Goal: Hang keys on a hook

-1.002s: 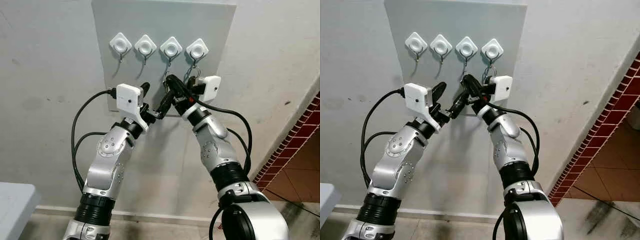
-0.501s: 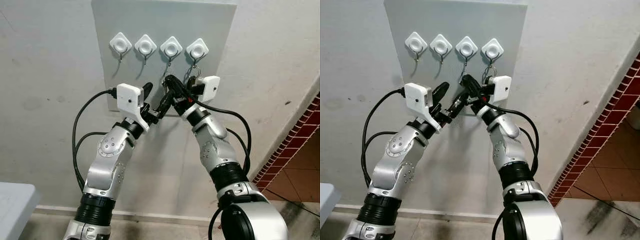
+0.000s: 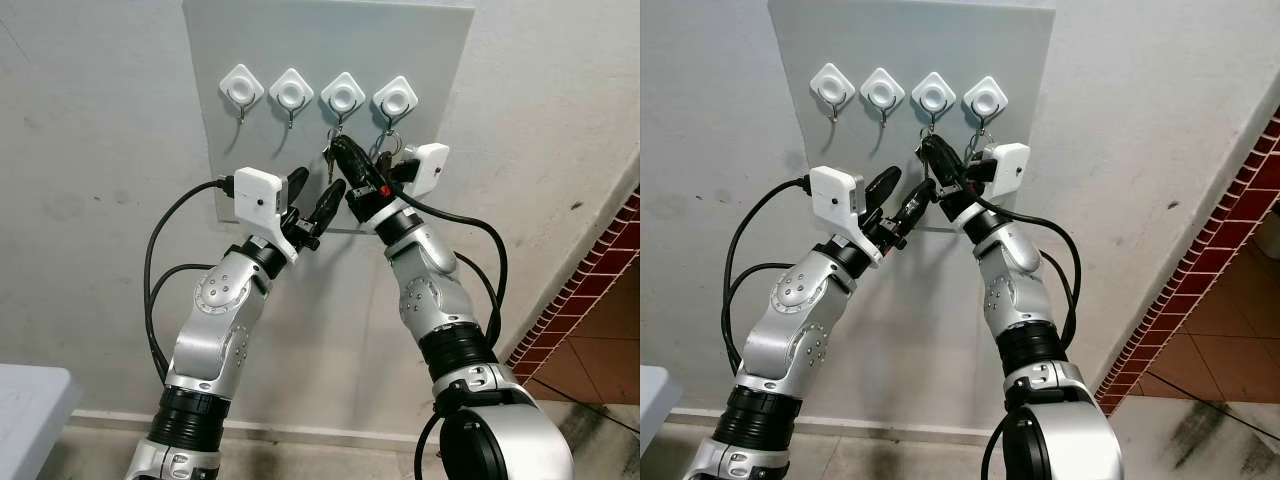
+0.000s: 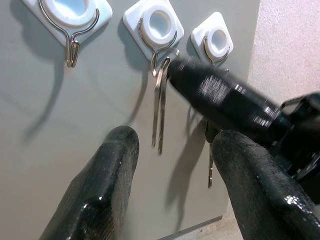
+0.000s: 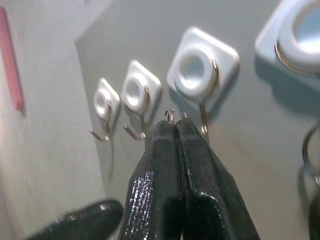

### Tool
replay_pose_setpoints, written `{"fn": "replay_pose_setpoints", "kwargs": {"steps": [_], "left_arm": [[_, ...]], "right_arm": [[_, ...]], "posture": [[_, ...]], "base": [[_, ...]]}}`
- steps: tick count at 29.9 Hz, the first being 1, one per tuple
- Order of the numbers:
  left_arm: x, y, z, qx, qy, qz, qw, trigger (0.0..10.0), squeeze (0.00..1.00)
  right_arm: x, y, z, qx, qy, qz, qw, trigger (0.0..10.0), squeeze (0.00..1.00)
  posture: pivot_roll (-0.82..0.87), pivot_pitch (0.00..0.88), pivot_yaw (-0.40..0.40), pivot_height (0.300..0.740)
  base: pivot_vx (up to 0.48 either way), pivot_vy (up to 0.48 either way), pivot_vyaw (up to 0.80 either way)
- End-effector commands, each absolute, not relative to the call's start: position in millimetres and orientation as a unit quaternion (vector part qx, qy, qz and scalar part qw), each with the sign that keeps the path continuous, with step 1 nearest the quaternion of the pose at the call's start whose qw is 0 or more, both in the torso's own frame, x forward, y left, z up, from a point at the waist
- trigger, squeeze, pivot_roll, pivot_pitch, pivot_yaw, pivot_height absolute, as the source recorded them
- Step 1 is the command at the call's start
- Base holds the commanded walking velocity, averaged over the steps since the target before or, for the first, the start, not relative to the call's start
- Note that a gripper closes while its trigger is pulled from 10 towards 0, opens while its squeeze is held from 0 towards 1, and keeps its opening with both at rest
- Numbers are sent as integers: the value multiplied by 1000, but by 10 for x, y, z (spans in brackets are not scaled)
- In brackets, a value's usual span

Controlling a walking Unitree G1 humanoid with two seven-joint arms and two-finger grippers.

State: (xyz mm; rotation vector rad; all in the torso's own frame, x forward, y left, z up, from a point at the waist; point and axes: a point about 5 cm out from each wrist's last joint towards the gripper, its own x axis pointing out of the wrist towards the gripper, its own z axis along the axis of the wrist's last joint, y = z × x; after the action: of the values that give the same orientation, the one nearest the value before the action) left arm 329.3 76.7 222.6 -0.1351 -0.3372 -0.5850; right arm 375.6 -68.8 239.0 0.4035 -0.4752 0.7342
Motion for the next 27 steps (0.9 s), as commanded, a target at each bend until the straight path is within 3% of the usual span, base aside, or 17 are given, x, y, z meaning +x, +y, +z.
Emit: {"fn": "replay_pose_setpoints", "kwargs": {"steps": [1,27], "left_arm": [[3284,756,2237,-57,-165,-289,941,10000,0],[3276,744,2246,-60,-166,-290,941,10000,0]], "right_arm": [[3754,-712,2501,199,-248,355,879,10000,0],[3822,-727,2410,351,-182,353,848,10000,0]], "posture": [[-31,0,-18,740],[-28,0,-22,740]], "base": [[0,0,0],[0,0,0]]}}
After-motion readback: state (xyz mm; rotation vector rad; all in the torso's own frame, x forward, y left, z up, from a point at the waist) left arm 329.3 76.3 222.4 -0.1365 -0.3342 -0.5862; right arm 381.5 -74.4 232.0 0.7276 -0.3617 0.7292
